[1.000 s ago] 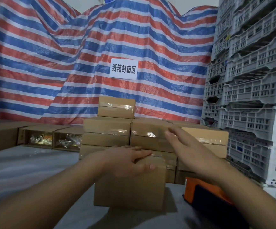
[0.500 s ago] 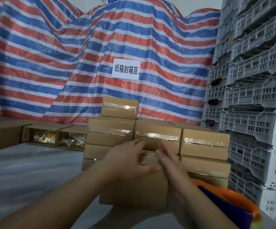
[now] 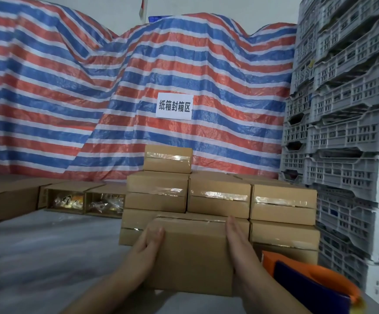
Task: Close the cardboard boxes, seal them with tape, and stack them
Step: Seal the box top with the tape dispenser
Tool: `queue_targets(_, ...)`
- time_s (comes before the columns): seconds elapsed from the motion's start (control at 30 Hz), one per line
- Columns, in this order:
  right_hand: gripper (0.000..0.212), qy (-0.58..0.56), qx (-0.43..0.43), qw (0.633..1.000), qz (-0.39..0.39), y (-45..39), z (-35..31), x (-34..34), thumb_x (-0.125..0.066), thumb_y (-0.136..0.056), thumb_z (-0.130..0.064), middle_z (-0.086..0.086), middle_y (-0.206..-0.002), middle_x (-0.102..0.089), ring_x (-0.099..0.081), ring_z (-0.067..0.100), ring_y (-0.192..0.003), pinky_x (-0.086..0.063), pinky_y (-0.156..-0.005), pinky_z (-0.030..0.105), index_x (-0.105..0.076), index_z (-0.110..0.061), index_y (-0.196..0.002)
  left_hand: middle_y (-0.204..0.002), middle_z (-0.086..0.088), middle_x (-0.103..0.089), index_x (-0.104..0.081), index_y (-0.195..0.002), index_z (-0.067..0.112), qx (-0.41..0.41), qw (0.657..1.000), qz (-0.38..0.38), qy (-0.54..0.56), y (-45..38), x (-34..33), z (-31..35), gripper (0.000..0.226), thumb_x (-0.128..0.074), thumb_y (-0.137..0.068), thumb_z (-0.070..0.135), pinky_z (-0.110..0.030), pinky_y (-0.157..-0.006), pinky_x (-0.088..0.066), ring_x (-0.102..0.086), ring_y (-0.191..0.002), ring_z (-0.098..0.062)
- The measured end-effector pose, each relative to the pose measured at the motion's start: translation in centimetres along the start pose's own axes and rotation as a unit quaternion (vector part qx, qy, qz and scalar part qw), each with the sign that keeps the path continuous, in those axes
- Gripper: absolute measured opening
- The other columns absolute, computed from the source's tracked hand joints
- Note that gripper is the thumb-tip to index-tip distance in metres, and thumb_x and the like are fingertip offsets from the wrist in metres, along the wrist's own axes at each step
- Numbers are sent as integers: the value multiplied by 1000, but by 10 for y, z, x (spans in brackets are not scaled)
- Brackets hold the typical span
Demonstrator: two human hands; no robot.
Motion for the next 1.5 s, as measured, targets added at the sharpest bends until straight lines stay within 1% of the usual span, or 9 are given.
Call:
queue_targets(0.33,105,104,-57,992,-34,15,-2,9,-38,-61,-84,9,-157,-33,-35,36,-141,-34,-115,56,-18,-43,-156,-126,-2,-57,-53,-129,36,59,998,11,-23,10,12,6,77,-47,-63,76,-39,-108,-36,-52,-116,-23)
queue_targets(0.47,106,109,-38,993,-37,22,-2,8,-45,-61,-78,6,-157,-33,-37,33,-141,-39,-113,54,-14,-43,-156,-133,0,-52,-46,-140,37,51,998,-1,38,9,7,4,75,-56,-73,67,-47,-115,-31,-47,-129,-24)
queue_targets(0.6,90,60,-23,998,-9,22,-2,5,-57,-77,-68,6,-155,-37,-40,31,-138,-40,-112,52,-25,-38,-156,-124,0,-54,-47,-140,36,40,998,27,39,7,4,6,69,-54,-78,65,-41,-106,-34,-49,-112,-19)
queue_targets(0.7,76,47,-2,999,14,22,0,9,-59,-87,-61,5,-152,-41,-43,29,-135,-42,-110,47,-33,-35,-154,-129,1,-55,-49,-137,38,49,998,28,38,7,5,5,74,-53,-70,71,-43,-106,-36,-50,-120,-22)
queue_targets(0.87,76,27,3,1000,16,23,1,7,-62,-84,-61,4,-148,-45,-45,27,-131,-44,-96,36,-37,-35,-151,-111,7,-53,-56,-109,42,74,992,33,96,6,4,6,48,-57,-72,72,-44,-101,-37,-49,-107,-17)
queue_targets(0.93,83,-2,7,1000,12,24,2,6,-67,-74,-63,4,-142,-51,-50,27,-128,-47,-103,42,-44,-33,-148,-106,8,-55,-58,-101,41,70,993,36,94,6,2,6,48,-55,-66,74,-42,-98,-38,-51,-98,-14)
queue_targets(1.1,104,-21,31,999,17,26,0,1,-68,-54,-69,4,-137,-56,-54,26,-123,-48,-106,50,-45,-31,-148,-155,-4,-36,-28,-150,46,35,995,78,50,9,0,7,87,-46,-70,76,-47,-113,-28,-37,-138,-29)
queue_targets(1.33,80,14,62,998,21,32,-2,1,-72,-79,-51,-3,-127,-57,-55,17,-112,-52,-92,38,-39,-31,-149,-137,-3,-50,-42,-141,38,-10,997,79,21,11,-7,12,55,-42,-91,60,-38,-101,-35,-45,-117,-19)
queue_targets(1.5,72,78,191,977,63,31,-55,10,-59,-71,-68,-17,-113,-58,-54,-2,-97,-42,-63,14,-45,-41,-136,-114,13,-46,-34,-140,48,-78,996,51,11,3,-5,63,71,-37,-74,76,-39,-95,-39,-46,-111,-17)
Point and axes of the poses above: each hand's wrist, its own y-axis away from the middle knuckle, its own x-axis out of the back of the hand, z = x × y, the point moved 2 cm from there along -y, towards the middle knuckle
